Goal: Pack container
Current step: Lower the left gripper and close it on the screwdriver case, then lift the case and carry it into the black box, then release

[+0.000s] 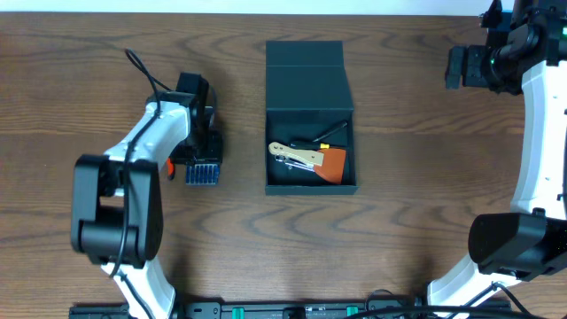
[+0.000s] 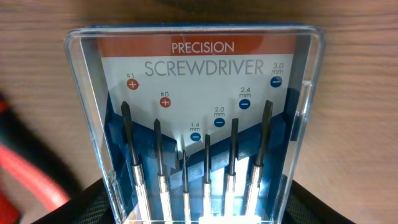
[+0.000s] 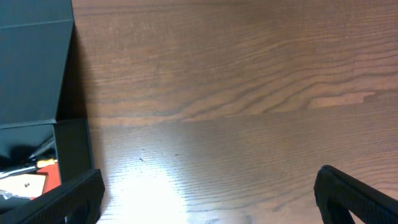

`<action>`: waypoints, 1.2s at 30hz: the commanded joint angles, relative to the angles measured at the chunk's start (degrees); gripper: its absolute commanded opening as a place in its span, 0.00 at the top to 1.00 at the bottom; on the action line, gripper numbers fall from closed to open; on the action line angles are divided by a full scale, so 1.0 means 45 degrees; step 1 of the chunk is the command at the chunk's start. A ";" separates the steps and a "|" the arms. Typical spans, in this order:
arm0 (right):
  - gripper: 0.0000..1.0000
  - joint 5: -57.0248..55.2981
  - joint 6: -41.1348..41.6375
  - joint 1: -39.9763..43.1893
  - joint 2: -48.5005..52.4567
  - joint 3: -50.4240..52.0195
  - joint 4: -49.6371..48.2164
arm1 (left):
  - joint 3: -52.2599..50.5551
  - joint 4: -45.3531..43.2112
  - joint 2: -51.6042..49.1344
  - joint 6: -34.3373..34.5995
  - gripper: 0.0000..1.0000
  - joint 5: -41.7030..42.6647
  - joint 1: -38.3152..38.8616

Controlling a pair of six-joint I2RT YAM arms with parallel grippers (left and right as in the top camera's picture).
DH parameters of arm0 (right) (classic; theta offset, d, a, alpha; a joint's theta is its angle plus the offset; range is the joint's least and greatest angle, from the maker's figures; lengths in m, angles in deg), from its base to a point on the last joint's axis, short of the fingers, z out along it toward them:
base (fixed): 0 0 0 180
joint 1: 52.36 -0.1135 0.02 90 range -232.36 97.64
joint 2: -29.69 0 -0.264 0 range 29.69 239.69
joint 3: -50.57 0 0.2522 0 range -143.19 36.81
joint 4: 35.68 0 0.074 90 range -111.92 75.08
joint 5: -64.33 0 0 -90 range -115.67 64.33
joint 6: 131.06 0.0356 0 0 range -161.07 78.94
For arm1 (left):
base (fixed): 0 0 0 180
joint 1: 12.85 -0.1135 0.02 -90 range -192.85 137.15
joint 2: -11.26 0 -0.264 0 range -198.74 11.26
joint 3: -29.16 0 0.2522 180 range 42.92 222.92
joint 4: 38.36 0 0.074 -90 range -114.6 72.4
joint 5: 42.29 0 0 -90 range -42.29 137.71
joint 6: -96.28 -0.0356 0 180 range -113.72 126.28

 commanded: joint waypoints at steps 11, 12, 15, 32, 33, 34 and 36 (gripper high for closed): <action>0.01 0.0010 -0.0165 -0.0005 -0.0049 0.0068 0.0049 | 0.0248 0.0146 0.5119 -0.0204 0.81 0.0136 0.0884; 0.01 0.0010 -0.0165 -0.0005 -0.0049 0.0068 0.0049 | 0.0359 -0.0005 0.5469 -0.0345 0.81 0.0131 0.1190; 0.01 0.0010 -0.0165 -0.0005 -0.0049 0.0068 0.0049 | 0.0539 -0.0748 0.6227 -0.0855 0.81 0.0131 0.2283; 0.01 0.0010 -0.0165 -0.0005 -0.0049 0.0068 0.0102 | 0.0554 -0.3405 0.3507 -0.5999 0.94 -0.0578 0.6805; 0.01 0.0010 -0.0165 -0.0005 -0.0049 0.0068 0.0097 | 0.0554 -0.3434 0.3172 -0.6222 0.94 -0.0573 0.6805; 0.01 0.0010 -0.0165 -0.0005 -0.0049 0.0068 0.0097 | 0.0554 -0.3468 0.2905 -0.6489 0.94 -0.0578 0.6810; 0.01 0.0010 -0.0170 -0.0005 -0.0049 0.0068 0.0092 | 0.0554 -0.3570 0.2361 -0.6873 0.94 -0.0578 0.6810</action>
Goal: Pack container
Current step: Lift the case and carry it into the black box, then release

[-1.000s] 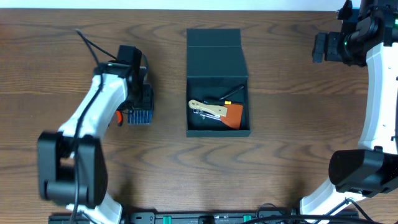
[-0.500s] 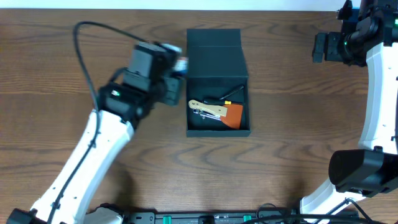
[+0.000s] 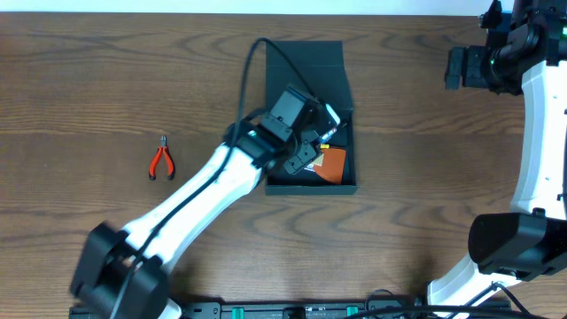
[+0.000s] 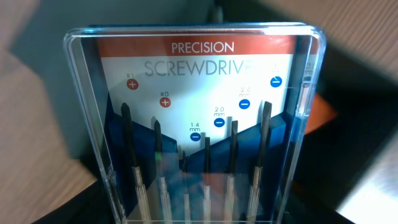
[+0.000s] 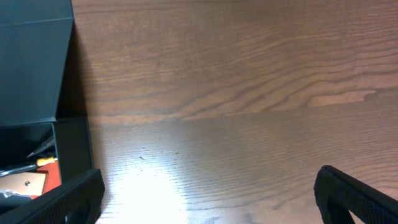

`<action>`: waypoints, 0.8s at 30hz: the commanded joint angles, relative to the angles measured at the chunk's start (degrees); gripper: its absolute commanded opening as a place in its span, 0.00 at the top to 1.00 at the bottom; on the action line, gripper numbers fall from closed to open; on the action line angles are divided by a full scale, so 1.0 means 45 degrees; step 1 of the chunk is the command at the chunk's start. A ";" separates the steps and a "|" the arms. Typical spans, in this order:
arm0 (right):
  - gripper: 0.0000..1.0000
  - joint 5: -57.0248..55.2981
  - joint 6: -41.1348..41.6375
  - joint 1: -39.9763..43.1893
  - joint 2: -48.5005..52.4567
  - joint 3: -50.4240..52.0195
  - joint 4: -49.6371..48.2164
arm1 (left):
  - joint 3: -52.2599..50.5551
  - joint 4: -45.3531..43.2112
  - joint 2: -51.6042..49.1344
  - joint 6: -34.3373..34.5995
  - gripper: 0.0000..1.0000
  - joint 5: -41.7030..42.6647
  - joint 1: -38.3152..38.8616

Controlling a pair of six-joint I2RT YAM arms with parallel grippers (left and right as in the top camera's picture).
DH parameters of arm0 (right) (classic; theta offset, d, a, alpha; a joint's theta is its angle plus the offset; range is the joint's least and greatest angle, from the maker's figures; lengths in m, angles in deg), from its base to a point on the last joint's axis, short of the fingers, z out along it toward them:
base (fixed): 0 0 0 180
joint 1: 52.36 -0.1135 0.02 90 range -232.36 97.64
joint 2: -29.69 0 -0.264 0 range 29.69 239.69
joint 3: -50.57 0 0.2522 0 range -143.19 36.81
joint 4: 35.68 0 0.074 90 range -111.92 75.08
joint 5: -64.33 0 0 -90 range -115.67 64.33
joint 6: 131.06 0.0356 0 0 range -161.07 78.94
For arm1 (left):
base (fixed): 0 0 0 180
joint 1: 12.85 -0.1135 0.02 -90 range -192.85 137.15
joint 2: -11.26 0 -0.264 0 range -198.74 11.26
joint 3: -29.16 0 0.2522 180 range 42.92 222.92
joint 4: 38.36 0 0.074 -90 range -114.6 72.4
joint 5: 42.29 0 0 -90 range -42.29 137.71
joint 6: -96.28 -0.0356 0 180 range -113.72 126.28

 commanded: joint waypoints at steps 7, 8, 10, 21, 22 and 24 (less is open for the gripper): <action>0.01 0.0005 -0.0267 -0.0005 -0.0049 0.0068 -0.0010 | 0.0238 -0.0461 -0.1812 -0.1253 0.94 -0.0180 -0.0044; 0.01 0.0005 -0.0262 -0.0005 -0.0049 0.0068 -0.0015 | 0.0238 -0.0452 -0.1885 -0.1253 0.94 -0.0180 -0.0044; 0.01 0.0005 -0.0262 -0.0005 -0.0049 0.0068 -0.0019 | 0.0238 -0.0442 -0.1972 -0.1248 0.76 -0.0180 -0.0044; 0.01 0.0005 -0.0267 -0.0005 -0.0049 0.0068 -0.0034 | 0.0238 -0.0155 -0.1379 -0.1253 0.02 -0.0253 -0.0044; 0.01 0.0005 -0.0262 -0.0005 -0.0049 0.0068 -0.0029 | 0.0238 -0.0155 -0.1239 -0.1253 0.01 -0.0330 -0.0049; 0.01 0.0005 -0.0267 -0.0005 -0.0049 0.0068 -0.0029 | 0.0238 -0.0151 -0.0869 -0.1248 0.01 -0.0879 -0.0044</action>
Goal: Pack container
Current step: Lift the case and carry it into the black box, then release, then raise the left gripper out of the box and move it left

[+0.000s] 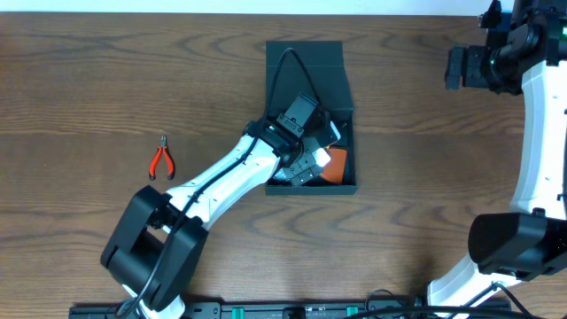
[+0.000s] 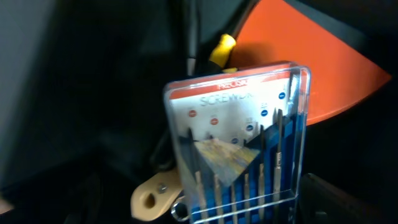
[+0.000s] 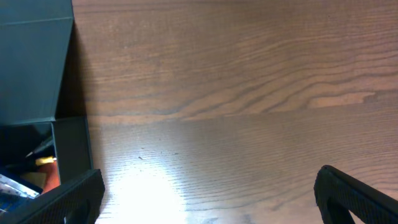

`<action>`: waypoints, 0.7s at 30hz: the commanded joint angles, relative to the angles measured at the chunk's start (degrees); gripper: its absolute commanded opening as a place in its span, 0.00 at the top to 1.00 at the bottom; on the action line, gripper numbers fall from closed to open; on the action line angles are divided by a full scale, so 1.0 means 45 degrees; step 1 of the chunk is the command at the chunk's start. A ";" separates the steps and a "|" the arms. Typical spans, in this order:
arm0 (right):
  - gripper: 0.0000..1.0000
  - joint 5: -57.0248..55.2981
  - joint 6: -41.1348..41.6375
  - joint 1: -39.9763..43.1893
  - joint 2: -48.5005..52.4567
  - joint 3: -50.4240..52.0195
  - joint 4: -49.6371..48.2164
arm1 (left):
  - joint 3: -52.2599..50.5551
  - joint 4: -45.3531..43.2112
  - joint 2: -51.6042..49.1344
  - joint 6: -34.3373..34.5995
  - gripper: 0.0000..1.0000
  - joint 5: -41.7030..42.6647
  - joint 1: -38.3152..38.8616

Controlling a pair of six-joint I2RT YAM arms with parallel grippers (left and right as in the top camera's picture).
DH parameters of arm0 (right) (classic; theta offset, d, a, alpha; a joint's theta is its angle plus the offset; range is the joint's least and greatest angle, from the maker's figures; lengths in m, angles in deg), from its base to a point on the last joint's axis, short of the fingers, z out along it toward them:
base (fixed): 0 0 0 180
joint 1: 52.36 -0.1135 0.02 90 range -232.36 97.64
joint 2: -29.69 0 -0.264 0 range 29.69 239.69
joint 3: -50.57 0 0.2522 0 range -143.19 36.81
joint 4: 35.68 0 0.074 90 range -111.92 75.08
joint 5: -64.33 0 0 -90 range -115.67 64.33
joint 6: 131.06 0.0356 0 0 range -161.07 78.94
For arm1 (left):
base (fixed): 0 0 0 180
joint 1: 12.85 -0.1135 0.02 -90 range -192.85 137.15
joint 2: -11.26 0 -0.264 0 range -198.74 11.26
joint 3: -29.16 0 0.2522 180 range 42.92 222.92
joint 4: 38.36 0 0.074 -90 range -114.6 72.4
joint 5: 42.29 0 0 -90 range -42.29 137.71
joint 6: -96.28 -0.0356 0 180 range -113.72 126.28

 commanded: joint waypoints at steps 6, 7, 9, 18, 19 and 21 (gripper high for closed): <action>0.01 0.0000 -0.0165 -0.0005 -0.0049 0.0068 0.0015 | 0.0238 0.0646 0.2773 0.0369 0.02 -0.2511 -0.0277; 0.01 0.0000 -0.0165 -0.0005 -0.0049 0.0068 0.0015 | 0.0238 0.0826 0.3113 0.0675 0.02 -0.2662 -0.0418; 0.01 0.0000 -0.0165 -0.0005 -0.0049 0.0068 0.0015 | 0.0238 0.1399 0.3837 0.1307 0.02 -0.2676 -0.0937; 0.01 0.0005 -0.0160 -0.0005 -0.0049 0.0068 0.0010 | 0.0233 0.4201 0.5037 0.6125 0.02 -0.2443 -0.5741; 0.01 0.0005 -0.0160 -0.0005 -0.0049 0.0068 0.0005 | 0.0233 0.4362 0.4920 0.6387 0.01 -0.2346 -0.6149; 0.01 0.0005 -0.0160 -0.0005 -0.0049 0.0068 0.0005 | 0.0233 0.4551 0.4561 0.6810 0.01 -0.1860 -0.6912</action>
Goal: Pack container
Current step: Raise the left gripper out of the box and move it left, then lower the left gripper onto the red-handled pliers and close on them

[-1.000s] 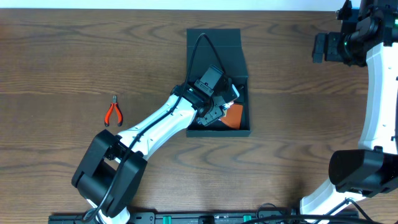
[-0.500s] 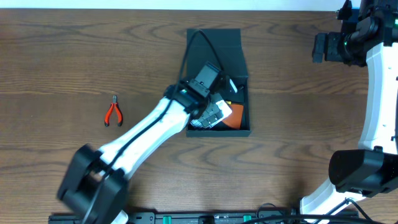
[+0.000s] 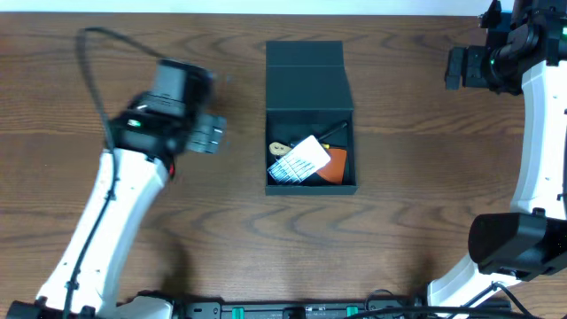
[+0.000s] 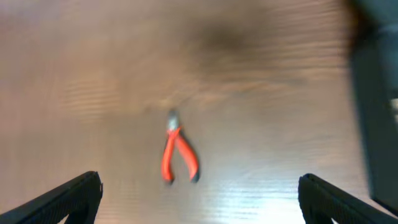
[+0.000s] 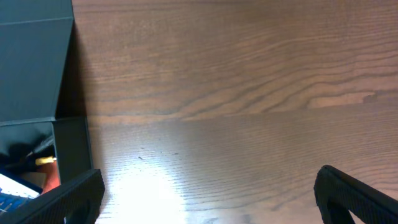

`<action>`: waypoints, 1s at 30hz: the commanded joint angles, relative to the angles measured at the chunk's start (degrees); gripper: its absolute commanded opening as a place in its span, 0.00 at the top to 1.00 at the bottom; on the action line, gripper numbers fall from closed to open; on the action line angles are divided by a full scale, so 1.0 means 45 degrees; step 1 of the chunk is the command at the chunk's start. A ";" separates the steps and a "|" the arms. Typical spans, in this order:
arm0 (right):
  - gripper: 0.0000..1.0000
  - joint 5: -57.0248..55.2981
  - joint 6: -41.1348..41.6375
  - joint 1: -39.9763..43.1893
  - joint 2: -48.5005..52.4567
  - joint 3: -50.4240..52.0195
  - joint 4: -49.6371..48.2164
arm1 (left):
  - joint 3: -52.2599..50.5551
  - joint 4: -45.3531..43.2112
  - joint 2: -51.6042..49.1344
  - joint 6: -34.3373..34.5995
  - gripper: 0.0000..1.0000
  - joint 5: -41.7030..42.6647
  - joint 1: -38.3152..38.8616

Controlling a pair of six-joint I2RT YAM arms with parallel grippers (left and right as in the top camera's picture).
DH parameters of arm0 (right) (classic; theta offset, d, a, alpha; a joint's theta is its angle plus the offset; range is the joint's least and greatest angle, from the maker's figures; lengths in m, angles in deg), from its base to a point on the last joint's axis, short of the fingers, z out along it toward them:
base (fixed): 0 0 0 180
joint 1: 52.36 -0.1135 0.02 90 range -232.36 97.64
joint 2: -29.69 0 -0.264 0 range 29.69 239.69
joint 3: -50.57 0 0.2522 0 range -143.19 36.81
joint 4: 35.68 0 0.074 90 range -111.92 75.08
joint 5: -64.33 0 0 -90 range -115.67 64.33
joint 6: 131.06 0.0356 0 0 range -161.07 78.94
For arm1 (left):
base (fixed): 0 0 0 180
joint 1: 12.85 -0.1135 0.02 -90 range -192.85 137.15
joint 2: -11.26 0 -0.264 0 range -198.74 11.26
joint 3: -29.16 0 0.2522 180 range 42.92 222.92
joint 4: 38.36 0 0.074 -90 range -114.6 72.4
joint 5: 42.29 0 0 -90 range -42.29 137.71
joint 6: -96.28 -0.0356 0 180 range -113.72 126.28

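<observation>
The dark box [image 3: 347,146] stands open at mid-table, its lid [image 3: 306,75] laid back. Inside, a clear precision screwdriver case [image 3: 299,159] lies tilted over a wooden-handled tool and an orange piece [image 3: 336,166]. Left of the box, my left gripper [image 3: 208,135] hangs open and empty, blurred. Its wrist view shows small orange pliers [image 4: 179,155] on the wood ahead of the open left gripper [image 4: 199,208]. At the far right my right gripper [image 5: 208,199] is open over bare table. The box corner [image 5: 71,149] and a bit of the case [image 5: 15,190] show at that view's left.
In the overhead view the left arm [image 3: 115,204] covers the pliers' spot. The right arm [image 3: 540,133] runs along the table's right side. The box's dark wall [image 4: 379,118] fills the right edge of the left wrist view.
My left gripper was down inside the box with the screwdriver case in front of it. Now it is open over the table left of the box, and the case lies in the box.
My left gripper held the screwdriver case on the table at the left, beside the pliers. Then it held the case over the box, then low inside it. Now the case rests in the box and the gripper is back at the left. The right arm stayed still.
</observation>
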 commanded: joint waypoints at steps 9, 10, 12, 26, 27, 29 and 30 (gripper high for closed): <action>0.01 0.0005 -0.0155 -0.0005 -0.0049 0.0068 0.0015 | 0.0151 0.0253 -0.3517 0.3449 0.01 0.3167 -0.2268; 0.01 0.0005 -0.0155 -0.0005 -0.0049 0.0068 0.0015 | 0.0151 0.0257 -0.3827 0.3453 0.02 0.3157 -0.2268; 0.01 0.0005 -0.0155 -0.0005 -0.0049 0.0068 0.0015 | 0.0151 0.0257 -0.4449 0.3453 0.02 0.3157 -0.2268; 0.01 0.0005 -0.0155 -0.0005 -0.0049 0.0068 0.0005 | -0.0563 -0.0345 -0.5911 0.3400 0.02 0.3152 -0.2268; 0.01 0.0000 -0.0155 -0.0005 -0.0049 0.0068 0.0010 | -0.0729 -0.0486 -0.5911 0.3400 0.01 0.3152 -0.2268; 0.01 0.0000 -0.0155 -0.0005 -0.0049 0.0068 0.0015 | -0.1025 -0.0709 -0.5911 0.3400 0.01 0.3152 -0.2268; 0.01 0.0000 -0.0155 -0.0005 -0.0049 0.0068 0.0015 | -0.1185 -0.0840 -0.5911 0.3395 0.02 0.3152 -0.2268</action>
